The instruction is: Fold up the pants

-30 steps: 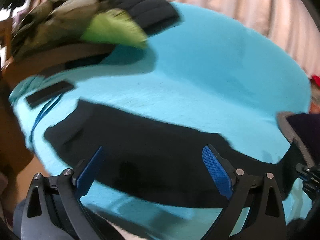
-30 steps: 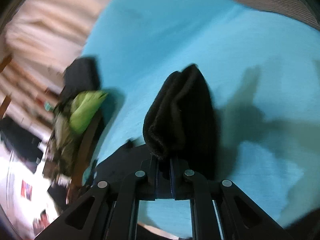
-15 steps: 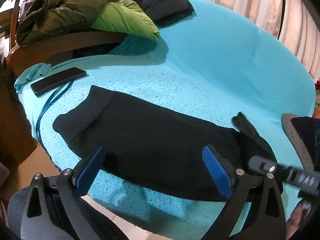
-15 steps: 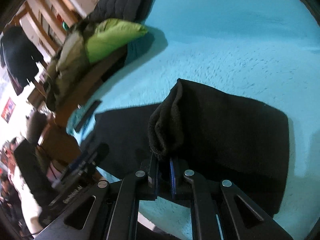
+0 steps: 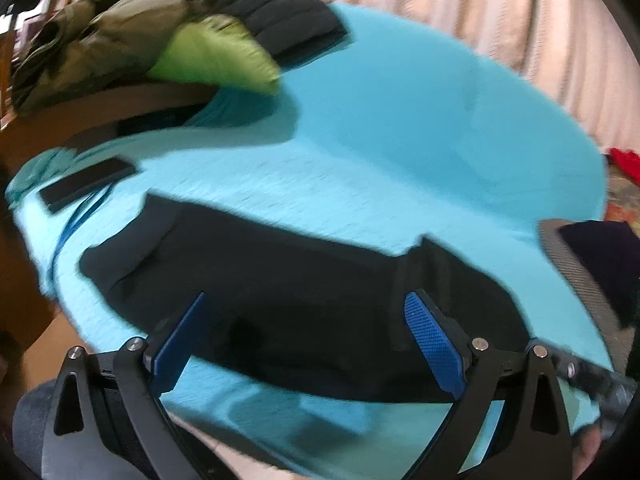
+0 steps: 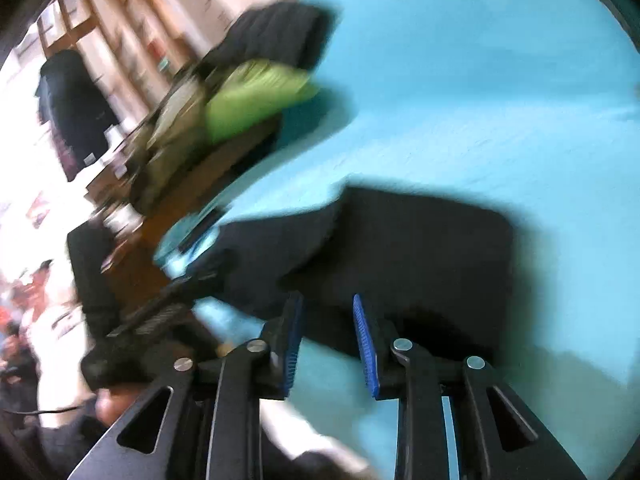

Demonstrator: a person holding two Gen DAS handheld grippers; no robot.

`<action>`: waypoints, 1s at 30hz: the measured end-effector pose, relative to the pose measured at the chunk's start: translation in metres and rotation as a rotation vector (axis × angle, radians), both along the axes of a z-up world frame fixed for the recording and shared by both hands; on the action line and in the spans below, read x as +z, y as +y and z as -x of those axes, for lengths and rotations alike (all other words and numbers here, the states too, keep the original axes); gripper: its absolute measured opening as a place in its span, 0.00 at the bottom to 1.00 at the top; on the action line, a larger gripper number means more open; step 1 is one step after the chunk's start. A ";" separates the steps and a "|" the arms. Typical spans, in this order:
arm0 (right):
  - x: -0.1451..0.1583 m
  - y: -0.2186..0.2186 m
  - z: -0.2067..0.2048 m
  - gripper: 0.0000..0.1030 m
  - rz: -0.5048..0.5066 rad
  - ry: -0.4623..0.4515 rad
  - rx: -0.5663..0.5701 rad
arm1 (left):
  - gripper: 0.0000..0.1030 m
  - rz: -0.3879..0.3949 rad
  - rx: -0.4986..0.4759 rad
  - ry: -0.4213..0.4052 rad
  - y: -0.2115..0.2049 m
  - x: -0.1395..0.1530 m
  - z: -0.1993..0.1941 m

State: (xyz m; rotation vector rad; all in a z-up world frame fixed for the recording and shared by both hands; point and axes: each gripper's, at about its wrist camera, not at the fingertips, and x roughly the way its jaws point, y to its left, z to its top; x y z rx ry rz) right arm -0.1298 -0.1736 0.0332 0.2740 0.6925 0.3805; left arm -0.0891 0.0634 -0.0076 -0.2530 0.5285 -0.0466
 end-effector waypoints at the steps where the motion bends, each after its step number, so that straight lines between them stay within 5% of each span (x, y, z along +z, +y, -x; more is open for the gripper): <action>1: 0.001 -0.024 0.007 0.29 0.014 -0.014 -0.098 | 0.95 0.011 -0.041 -0.029 -0.005 0.004 0.002; 5: -0.003 -0.074 0.021 0.22 0.003 -0.039 -0.225 | 0.95 0.079 -0.291 -0.137 -0.033 0.016 0.004; 8: -0.012 -0.078 0.024 0.15 0.020 -0.042 -0.224 | 0.90 0.013 -0.508 -0.194 -0.070 0.021 0.006; 10: -0.022 -0.077 0.022 0.14 0.030 -0.026 -0.217 | 0.67 -0.034 -0.600 -0.155 -0.088 0.014 0.000; 11: -0.026 -0.077 0.023 0.14 0.036 -0.019 -0.211 | 0.44 -0.048 -0.622 -0.096 -0.093 0.005 -0.010; 12: -0.028 -0.075 0.023 0.14 0.044 -0.017 -0.206 | 0.27 -0.051 -0.622 -0.054 -0.094 -0.002 -0.017; 15: -0.023 -0.059 0.023 0.14 0.070 -0.050 -0.188 | 0.06 -0.075 -0.564 0.091 -0.089 -0.026 -0.039; 17: -0.015 -0.056 0.022 0.14 0.068 -0.073 -0.171 | 0.02 -0.010 -0.533 0.133 -0.076 -0.034 -0.048; 21: -0.009 -0.041 0.010 0.14 0.066 -0.065 -0.099 | 0.01 0.082 -0.469 0.178 -0.060 -0.037 -0.048; 24: -0.037 -0.031 -0.014 0.12 0.135 0.063 -0.068 | 0.01 0.078 -0.428 0.199 -0.061 -0.039 -0.042; 28: -0.041 -0.048 -0.013 0.12 0.036 0.095 -0.043 | 0.01 0.118 -0.423 0.194 -0.056 -0.041 -0.040; 30: -0.043 -0.056 -0.017 0.12 -0.018 0.123 -0.024 | 0.01 0.068 -0.414 0.176 -0.059 -0.032 -0.037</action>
